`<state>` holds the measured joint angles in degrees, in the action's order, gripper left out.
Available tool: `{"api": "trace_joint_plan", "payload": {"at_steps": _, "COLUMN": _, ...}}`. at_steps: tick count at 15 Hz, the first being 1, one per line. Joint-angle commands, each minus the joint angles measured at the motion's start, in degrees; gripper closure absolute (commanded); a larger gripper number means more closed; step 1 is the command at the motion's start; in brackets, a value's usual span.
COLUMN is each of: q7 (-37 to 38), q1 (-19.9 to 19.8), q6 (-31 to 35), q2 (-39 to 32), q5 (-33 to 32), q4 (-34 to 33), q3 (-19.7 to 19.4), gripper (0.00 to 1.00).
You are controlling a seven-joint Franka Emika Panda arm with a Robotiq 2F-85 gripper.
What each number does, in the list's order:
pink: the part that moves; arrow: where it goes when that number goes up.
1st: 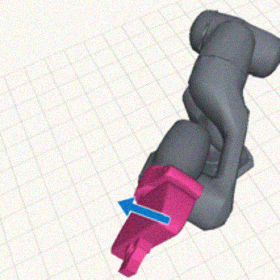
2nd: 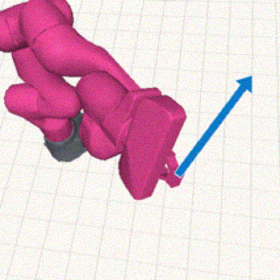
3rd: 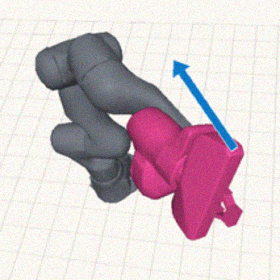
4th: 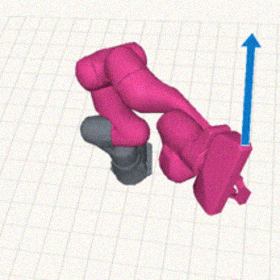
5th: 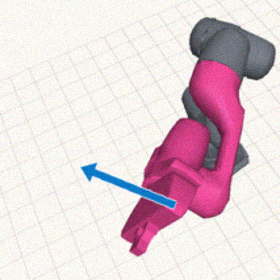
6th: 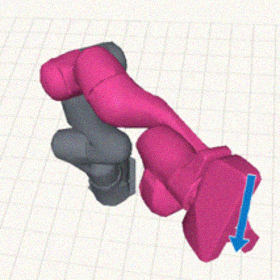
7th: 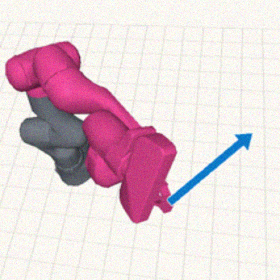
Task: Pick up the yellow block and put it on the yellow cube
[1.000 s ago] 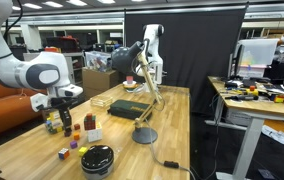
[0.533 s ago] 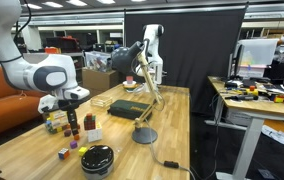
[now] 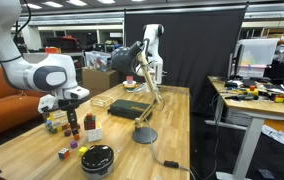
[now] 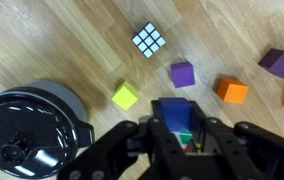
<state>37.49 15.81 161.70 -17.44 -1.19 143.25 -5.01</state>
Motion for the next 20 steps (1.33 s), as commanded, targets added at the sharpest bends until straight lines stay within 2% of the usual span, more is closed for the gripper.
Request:
{"api": "trace_joint_plan", "payload": {"at_steps": 1, "q7": 1.3, "q1": -0.1, "q6": 0.3, "q2": 0.7, "q5": -0.6, "q4": 0.8, "q3": -0.7, "gripper": 0.93}}
{"api": "trace_joint_plan", "payload": {"at_steps": 4, "q7": 1.4, "q1": -0.4, "q6": 0.4, "q2": 0.9, "q5": -0.6, "q4": 1.5, "q3": -1.7, "gripper": 0.93}}
{"api": "trace_joint_plan", "payload": {"at_steps": 8, "q7": -4.9, "q1": -5.4, "q6": -0.2, "q2": -1.1, "q5": 4.9, "q4": 0.3, "q3": 1.3, "gripper": 0.93}}
{"api": "trace_joint_plan", "payload": {"at_steps": 10, "q7": -5.4, "q1": -5.1, "q6": 1.1, "q2": -0.1, "q5": 7.1, "q4": 2.6, "q3": 2.4, "gripper": 0.93}}
{"api": "trace_joint_plan", "payload": {"at_steps": 11, "q7": -3.9, "q1": -3.8, "q6": -0.1, "q2": -1.0, "q5": 5.0, "q4": 1.0, "q3": 0.1, "gripper": 0.93}}
{"api": "trace_joint_plan", "payload": {"at_steps": 12, "q7": -4.0, "q1": -3.8, "q6": -0.1, "q2": -1.1, "q5": 5.3, "q4": 1.2, "q3": 0.4, "gripper": 0.71}}
{"api": "trace_joint_plan", "payload": {"at_steps": 20, "q7": -3.9, "q1": -3.7, "q6": -0.1, "q2": -1.1, "q5": 5.2, "q4": 1.0, "q3": 0.1, "gripper": 0.71}}
